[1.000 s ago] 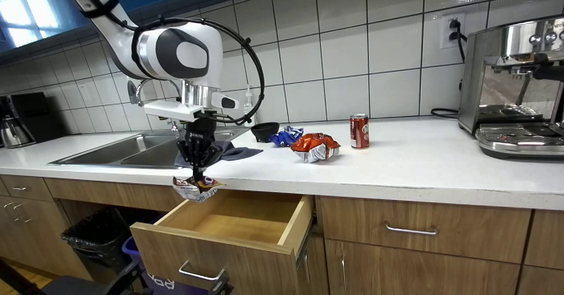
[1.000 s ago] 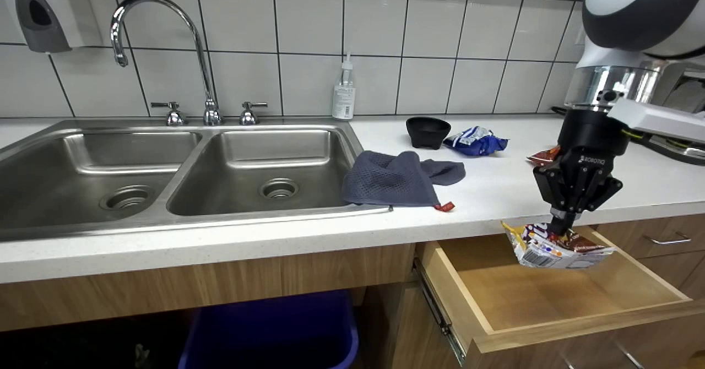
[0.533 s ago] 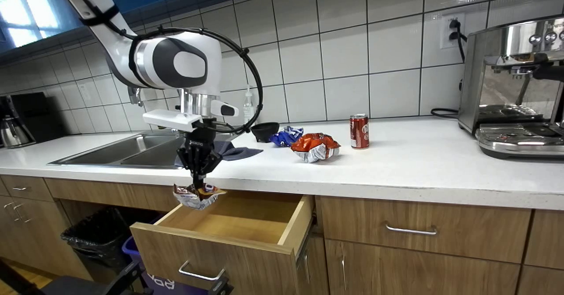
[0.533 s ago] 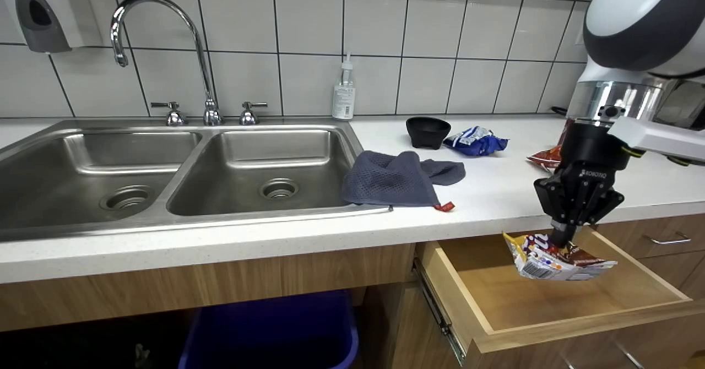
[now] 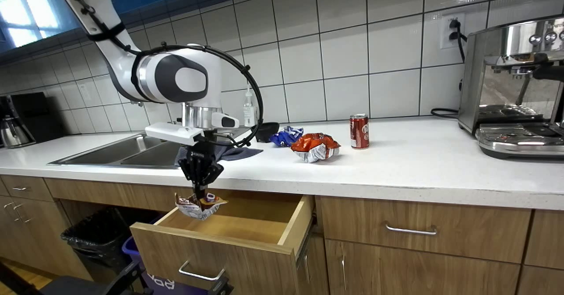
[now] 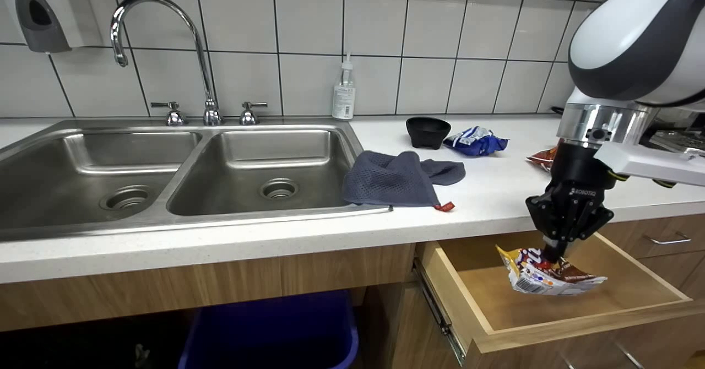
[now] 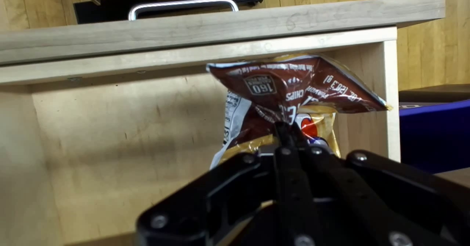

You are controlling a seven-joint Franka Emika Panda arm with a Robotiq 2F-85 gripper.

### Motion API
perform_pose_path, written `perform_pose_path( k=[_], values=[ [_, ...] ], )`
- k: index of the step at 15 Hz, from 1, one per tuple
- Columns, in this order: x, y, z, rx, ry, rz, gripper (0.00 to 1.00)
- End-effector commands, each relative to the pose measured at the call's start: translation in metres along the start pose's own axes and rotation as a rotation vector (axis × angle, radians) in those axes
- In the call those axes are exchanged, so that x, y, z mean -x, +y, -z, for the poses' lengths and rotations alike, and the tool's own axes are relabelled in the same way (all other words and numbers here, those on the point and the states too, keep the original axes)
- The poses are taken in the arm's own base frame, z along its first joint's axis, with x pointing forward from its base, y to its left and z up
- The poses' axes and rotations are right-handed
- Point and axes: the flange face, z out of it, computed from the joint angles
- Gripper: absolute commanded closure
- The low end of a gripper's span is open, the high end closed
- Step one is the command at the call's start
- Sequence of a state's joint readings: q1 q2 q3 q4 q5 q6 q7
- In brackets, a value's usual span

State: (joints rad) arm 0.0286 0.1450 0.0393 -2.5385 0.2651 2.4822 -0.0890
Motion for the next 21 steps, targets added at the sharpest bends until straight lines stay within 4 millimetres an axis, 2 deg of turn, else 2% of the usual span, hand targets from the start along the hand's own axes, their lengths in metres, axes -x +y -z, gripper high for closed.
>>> perform_pose_path(
  k=[1, 3, 4, 6, 11, 15, 21],
  values=[
    [-0.005, -0.005, -0.007, 0.000, 0.013, -0.002, 1.00],
    [-0.005, -0.005, -0.009, 0.003, 0.014, 0.000, 1.00],
    [-0.005, -0.005, -0.009, 0.005, 0.015, 0.001, 0.74],
    [-0.004, -0.005, -0.005, 0.006, 0.014, 0.008, 0.66],
    [0.002, -0.005, 0.007, 0.001, 0.000, 0.030, 0.28],
    [0.004, -0.003, 0.026, -0.008, 0.000, 0.047, 0.01],
    [0.000, 0.007, 0.057, -0.017, 0.008, 0.079, 0.00]
  ],
)
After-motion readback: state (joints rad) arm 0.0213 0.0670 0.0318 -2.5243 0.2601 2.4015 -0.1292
